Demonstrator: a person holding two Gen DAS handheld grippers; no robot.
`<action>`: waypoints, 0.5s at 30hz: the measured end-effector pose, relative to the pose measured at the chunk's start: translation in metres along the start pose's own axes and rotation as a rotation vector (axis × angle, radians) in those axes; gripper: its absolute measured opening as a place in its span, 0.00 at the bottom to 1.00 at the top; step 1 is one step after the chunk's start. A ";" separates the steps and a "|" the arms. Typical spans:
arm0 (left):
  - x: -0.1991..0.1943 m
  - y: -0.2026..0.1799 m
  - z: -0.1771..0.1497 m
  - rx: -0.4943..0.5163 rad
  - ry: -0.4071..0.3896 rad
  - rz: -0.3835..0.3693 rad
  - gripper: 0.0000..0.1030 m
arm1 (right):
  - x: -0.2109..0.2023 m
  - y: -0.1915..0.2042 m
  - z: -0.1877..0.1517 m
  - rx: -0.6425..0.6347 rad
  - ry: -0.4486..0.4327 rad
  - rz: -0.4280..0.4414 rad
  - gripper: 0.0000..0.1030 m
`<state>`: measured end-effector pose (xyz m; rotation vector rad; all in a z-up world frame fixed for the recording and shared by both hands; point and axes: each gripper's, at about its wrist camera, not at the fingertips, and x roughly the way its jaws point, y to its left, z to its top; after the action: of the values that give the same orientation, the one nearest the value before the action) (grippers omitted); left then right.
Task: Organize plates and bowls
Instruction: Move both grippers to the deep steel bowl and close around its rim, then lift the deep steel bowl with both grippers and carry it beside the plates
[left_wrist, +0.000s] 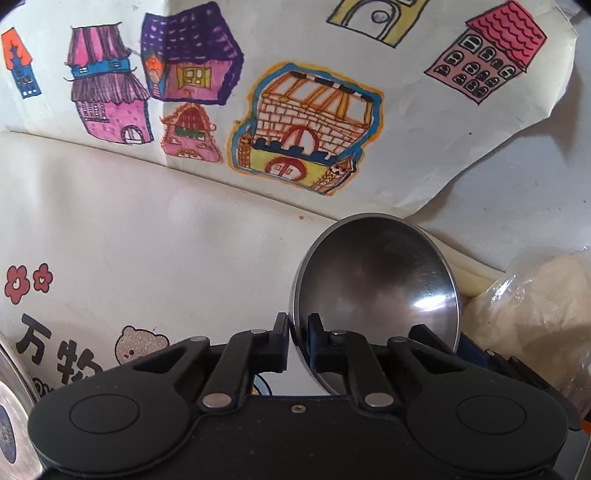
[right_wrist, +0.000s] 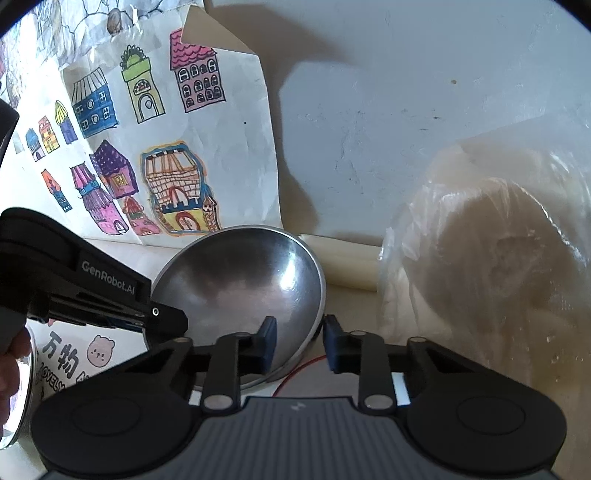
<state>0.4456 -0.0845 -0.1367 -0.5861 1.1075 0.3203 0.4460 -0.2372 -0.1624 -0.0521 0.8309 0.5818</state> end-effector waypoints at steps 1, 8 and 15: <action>0.000 0.000 -0.001 -0.002 -0.006 -0.001 0.10 | 0.001 0.001 0.001 -0.001 0.000 -0.003 0.22; -0.024 0.014 -0.011 -0.015 -0.037 -0.023 0.12 | -0.001 0.004 0.001 -0.005 0.005 0.019 0.19; -0.061 0.026 -0.013 -0.006 -0.088 -0.064 0.12 | -0.024 0.021 0.008 -0.035 -0.045 0.029 0.19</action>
<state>0.3966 -0.0682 -0.0930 -0.6055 1.0016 0.2914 0.4281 -0.2291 -0.1364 -0.0592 0.7791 0.6224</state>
